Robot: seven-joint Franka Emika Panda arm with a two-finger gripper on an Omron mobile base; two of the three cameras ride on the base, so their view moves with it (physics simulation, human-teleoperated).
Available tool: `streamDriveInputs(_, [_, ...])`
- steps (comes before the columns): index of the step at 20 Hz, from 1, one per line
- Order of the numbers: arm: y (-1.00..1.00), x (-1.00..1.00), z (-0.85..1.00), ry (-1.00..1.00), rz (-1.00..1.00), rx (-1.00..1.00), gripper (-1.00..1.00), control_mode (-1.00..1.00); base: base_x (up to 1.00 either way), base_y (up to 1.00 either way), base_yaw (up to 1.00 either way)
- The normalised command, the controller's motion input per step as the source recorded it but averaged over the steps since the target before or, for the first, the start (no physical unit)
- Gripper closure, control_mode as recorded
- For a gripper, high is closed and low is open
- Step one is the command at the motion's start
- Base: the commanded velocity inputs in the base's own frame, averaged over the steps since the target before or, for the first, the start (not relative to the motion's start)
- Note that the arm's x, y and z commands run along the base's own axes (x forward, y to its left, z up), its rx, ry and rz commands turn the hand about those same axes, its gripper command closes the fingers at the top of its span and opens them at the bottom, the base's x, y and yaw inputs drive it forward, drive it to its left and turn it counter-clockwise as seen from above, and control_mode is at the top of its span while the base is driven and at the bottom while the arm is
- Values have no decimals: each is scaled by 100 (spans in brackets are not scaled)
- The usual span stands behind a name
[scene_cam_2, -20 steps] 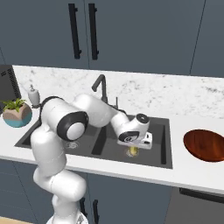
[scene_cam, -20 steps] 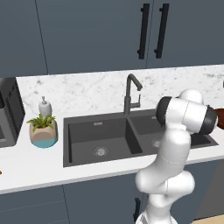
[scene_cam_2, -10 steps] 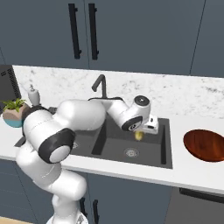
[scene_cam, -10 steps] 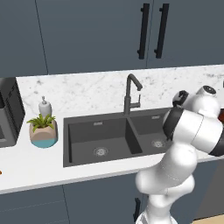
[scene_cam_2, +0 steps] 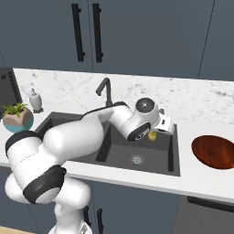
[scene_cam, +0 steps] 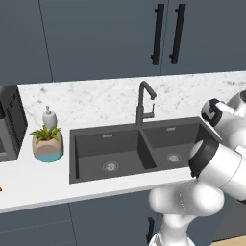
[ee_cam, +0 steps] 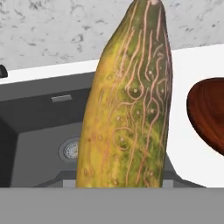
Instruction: Pick the cucumber from the sink and place it in the bowl. Then pick the bowl and place it in the microwave. Then close the microwave door and press the start button.
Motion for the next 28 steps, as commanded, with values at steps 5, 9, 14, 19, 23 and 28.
streamDriveInputs(5, [-46,-48,65,-16,-21,-1,100,-100,0,0,0])
streamDriveInputs(9, [-58,-24,68,-2,-21,0,100,-100,0,0,0])
streamDriveInputs(14, [-74,-19,38,0,-22,0,100,-100,0,0,0])
streamDriveInputs(19, [-75,-29,0,-8,-23,0,100,-100,0,0,0])
streamDriveInputs(23, [-58,-33,1,-16,-17,0,100,-100,0,0,0])
streamDriveInputs(28, [-23,-7,-10,-2,-14,5,100,-100,0,0,0])
